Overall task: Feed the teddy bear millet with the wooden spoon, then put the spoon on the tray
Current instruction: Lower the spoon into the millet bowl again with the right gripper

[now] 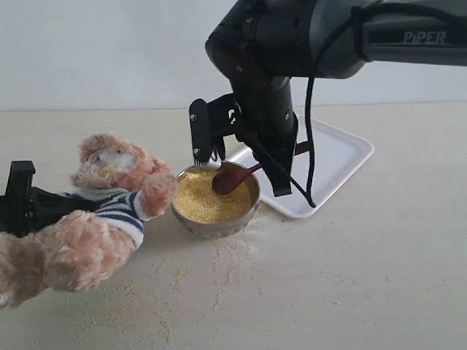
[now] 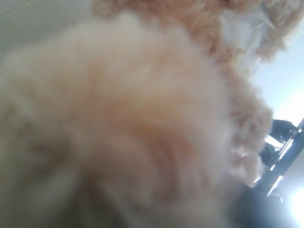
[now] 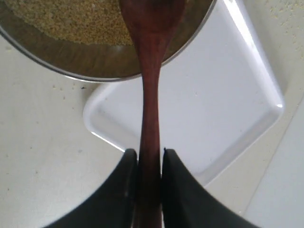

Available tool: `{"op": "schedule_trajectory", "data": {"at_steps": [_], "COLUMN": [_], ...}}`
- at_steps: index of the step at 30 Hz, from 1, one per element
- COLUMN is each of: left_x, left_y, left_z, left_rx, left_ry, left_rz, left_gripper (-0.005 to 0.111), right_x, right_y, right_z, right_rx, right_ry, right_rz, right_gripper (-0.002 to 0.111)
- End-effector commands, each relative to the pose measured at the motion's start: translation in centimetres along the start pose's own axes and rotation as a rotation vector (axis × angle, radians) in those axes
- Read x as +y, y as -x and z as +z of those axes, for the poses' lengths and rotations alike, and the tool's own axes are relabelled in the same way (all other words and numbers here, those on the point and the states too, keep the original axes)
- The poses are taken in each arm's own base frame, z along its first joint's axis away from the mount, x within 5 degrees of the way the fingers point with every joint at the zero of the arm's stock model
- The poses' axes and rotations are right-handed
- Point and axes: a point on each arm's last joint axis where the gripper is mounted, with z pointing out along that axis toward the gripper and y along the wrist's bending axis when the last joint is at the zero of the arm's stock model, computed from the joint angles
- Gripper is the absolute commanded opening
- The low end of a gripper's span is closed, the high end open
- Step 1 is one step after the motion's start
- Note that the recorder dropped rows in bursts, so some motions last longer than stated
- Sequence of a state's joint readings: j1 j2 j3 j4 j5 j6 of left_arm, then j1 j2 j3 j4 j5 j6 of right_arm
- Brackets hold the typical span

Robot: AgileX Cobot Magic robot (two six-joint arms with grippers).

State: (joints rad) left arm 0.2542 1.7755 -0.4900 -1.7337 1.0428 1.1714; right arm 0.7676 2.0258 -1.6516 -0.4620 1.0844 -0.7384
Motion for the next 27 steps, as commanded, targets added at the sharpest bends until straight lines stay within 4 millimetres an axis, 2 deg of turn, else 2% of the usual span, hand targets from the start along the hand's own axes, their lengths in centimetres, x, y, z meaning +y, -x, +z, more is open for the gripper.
{"op": "schedule_trajectory", "data": {"at_steps": [1,27], "left_x": [-0.33,-0.33], "left_y": [0.12,0.12], "left_z": [0.01,0.01], "left_rx": [0.001,0.001], "left_ry": [-0.033,-0.033], "left_rz": [-0.004,-0.004], "left_gripper": [0.005,0.005], "right_x": [0.11,0.57], "right_y": [0.2,1.19], "right_z": [0.42,0.35], "right_rx": [-0.004,-0.11], "right_ry": [0.011,0.068], "right_rz": [0.013,0.112], "right_gripper": [0.0,0.0]}}
